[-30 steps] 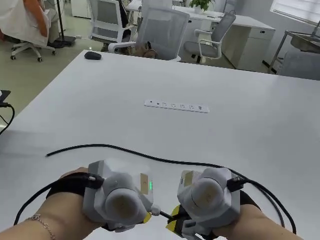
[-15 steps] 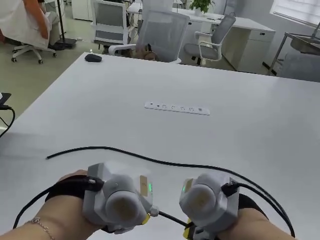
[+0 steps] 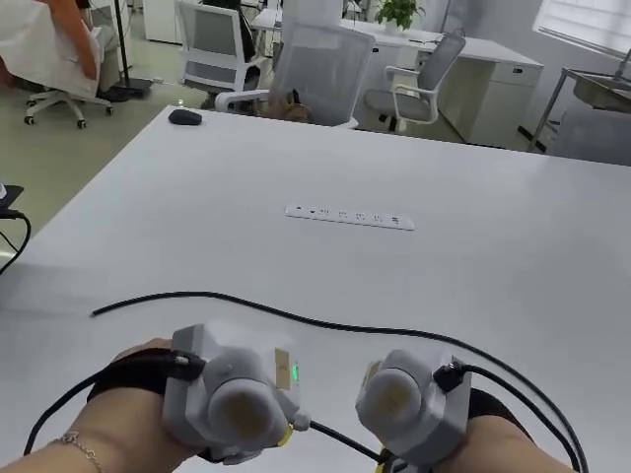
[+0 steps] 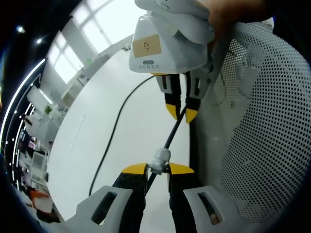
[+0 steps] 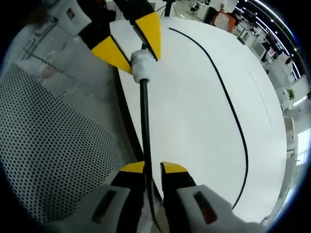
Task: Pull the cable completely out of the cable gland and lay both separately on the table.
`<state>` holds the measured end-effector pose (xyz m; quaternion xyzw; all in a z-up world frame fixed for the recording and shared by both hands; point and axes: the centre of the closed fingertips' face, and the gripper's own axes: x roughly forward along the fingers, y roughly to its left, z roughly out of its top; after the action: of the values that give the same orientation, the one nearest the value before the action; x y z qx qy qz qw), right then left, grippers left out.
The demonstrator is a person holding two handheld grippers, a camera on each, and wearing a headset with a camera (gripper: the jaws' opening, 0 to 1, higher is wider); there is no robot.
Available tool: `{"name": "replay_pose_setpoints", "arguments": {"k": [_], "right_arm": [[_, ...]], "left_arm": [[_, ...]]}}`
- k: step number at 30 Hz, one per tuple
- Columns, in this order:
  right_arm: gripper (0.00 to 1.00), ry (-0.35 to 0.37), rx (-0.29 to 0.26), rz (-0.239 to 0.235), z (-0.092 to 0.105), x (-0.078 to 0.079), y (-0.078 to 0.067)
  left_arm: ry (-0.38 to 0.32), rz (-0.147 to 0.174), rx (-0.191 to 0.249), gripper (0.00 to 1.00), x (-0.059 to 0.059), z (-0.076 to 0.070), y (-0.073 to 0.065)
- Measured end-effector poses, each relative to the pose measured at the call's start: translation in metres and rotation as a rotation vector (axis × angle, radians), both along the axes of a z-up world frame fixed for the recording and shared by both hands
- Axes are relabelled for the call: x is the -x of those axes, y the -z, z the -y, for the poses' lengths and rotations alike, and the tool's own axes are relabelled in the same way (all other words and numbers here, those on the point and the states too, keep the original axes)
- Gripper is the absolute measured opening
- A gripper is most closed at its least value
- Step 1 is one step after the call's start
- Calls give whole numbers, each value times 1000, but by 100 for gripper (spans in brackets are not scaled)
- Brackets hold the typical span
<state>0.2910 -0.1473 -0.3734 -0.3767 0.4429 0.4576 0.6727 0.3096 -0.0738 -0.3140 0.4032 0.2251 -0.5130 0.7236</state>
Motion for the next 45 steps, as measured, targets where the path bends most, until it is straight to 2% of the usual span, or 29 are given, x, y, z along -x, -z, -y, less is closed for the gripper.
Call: {"name": "replay_pose_setpoints", "arguments": {"k": [1, 2, 3, 6, 10, 12, 15, 16, 21, 25, 36, 39, 45], "right_arm": [[12, -9, -9, 5, -3, 0, -1], [13, -89, -51, 40, -17, 0, -7], [16, -102, -63, 48, -20, 1, -8], [21, -122, -147, 35, -38, 8, -17], [20, -97, -175, 48, -38, 3, -22], [16, -89, -178, 56, -38, 0, -23], [4, -86, -191, 57, -38, 1, -25], [3, -76, -197, 54, -39, 1, -24], [3, -54, -184, 58, -36, -2, -23], [3, -16, -87, 49, -16, -5, -12], [3, 60, 15, 26, 10, -7, -3], [3, 82, 27, 25, 14, -9, -3], [3, 80, 27, 18, 14, -6, -2]], "left_arm": [[0, 1, -1, 17, 0, 0, 0], [2, 0, -3, 17, 0, 0, 0], [2, -1, -3, 17, 0, 0, 0], [4, -2, 2, 17, 0, 1, 0], [18, -2, 8, 17, 3, 3, 0], [26, 1, 11, 17, 4, 6, -1], [27, 3, 11, 17, 3, 6, -1], [26, 3, 13, 17, 3, 6, -2], [22, 5, 17, 17, 3, 6, -2], [2, 9, 11, 17, 0, 2, -2], [-19, 20, 14, 17, -3, 0, -4], [-31, 25, 18, 17, -6, -2, -6], [-41, 27, 39, 17, -7, -2, -10]]}}
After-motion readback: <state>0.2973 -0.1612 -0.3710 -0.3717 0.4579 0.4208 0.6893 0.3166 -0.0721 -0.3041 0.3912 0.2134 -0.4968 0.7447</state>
